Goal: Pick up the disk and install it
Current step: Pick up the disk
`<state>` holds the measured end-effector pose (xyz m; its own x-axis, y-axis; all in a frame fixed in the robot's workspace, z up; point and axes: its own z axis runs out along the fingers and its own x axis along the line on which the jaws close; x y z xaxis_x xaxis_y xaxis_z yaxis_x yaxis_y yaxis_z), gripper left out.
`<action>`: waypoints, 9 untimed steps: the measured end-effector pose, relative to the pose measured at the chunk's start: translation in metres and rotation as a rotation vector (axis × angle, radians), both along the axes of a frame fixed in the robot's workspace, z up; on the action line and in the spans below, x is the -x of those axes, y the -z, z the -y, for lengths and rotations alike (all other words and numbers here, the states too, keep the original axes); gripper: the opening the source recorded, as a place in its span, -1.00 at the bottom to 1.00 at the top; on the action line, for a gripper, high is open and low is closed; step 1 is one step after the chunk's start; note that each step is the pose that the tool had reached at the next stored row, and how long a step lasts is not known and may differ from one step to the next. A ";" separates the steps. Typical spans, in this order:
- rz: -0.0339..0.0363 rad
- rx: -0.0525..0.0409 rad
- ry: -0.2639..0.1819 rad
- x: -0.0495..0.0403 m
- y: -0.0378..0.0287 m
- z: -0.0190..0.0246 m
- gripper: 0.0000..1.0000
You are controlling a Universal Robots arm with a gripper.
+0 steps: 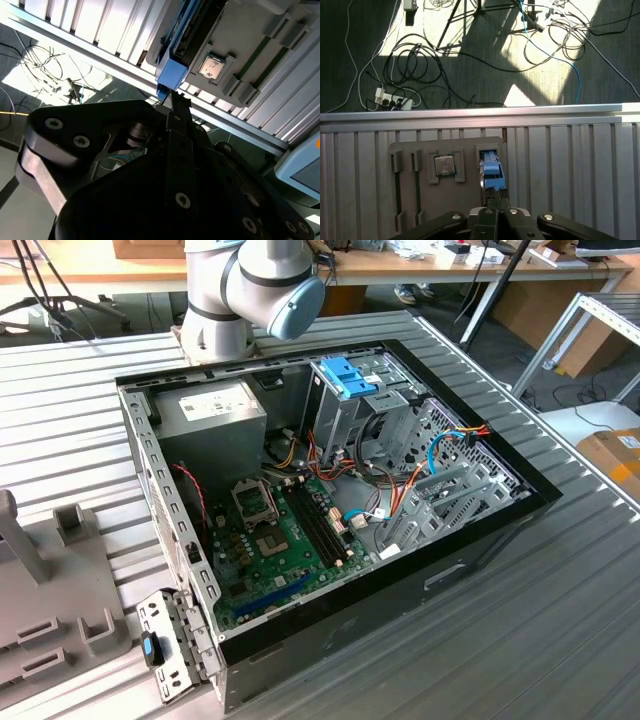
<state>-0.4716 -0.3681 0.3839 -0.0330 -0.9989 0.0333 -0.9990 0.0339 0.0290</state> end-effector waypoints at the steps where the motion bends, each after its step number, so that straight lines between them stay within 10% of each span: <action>1: 0.0001 -0.0001 0.000 0.0000 0.0000 0.0000 -0.79; 9: 0.0000 -0.0002 0.000 0.0000 0.0000 0.0000 -0.77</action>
